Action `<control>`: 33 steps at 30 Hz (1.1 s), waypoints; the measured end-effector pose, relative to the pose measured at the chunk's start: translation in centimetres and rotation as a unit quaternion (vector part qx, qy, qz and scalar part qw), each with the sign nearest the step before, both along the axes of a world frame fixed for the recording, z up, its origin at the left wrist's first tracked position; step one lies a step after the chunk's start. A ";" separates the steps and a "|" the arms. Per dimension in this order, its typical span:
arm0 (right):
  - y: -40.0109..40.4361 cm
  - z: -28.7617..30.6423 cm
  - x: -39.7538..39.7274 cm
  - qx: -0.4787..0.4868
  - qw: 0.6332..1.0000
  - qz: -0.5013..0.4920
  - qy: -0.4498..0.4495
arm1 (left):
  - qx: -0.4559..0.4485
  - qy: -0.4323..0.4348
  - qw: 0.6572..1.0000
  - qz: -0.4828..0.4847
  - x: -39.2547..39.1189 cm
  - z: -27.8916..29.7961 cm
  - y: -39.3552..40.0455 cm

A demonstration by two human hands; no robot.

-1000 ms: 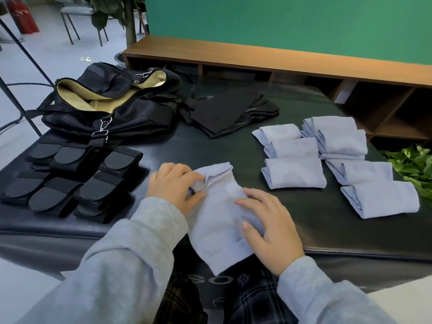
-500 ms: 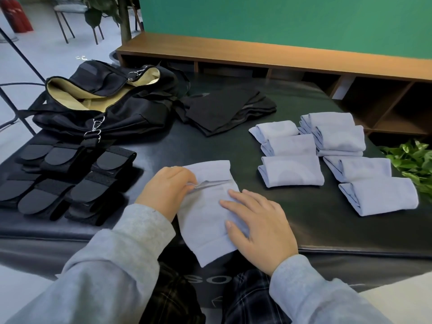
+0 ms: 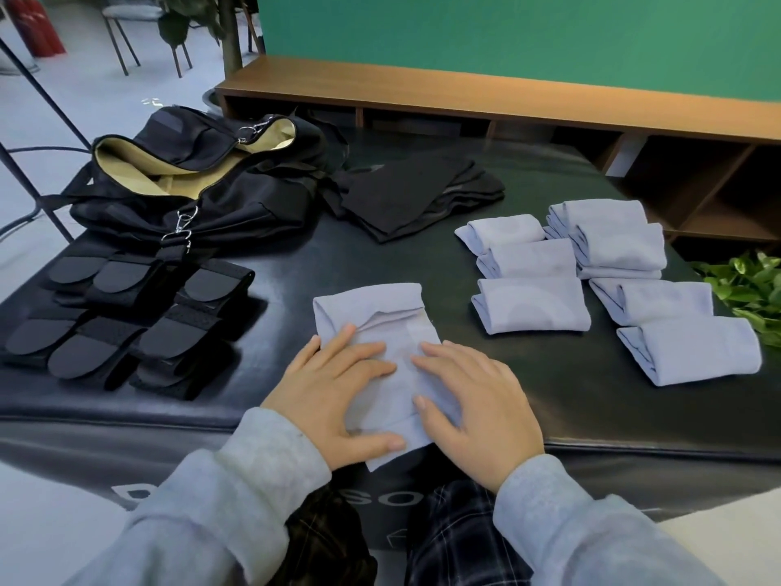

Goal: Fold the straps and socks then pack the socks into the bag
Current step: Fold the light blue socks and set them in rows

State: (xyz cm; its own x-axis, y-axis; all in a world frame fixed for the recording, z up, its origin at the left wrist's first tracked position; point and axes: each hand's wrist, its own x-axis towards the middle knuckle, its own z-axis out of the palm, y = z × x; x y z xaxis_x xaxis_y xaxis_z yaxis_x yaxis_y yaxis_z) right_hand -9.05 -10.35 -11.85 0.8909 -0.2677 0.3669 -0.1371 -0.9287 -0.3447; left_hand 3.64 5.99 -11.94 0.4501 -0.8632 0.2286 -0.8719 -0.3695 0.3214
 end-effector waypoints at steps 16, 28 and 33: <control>-0.2 0.3 -1.3 0.008 0.994 0.111 0.013 | -0.111 0.053 0.991 -0.043 0.2 -0.2 0.2; -0.6 0.1 -0.2 0.100 0.994 0.041 -0.015 | -0.159 -0.015 0.986 -0.052 -0.9 -2.1 1.3; -1.0 0.9 1.5 0.159 0.986 -0.040 0.014 | -0.243 0.106 0.959 0.105 -1.4 0.1 0.7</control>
State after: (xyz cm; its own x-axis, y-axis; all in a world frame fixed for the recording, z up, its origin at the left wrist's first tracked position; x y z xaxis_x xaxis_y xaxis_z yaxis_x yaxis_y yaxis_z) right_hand -7.55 -11.36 -10.93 0.8704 -0.4357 0.2293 -0.2192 -0.7599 -0.6120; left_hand 2.21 6.68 -11.87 0.6838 -0.5632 0.4639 -0.6900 -0.2925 0.6620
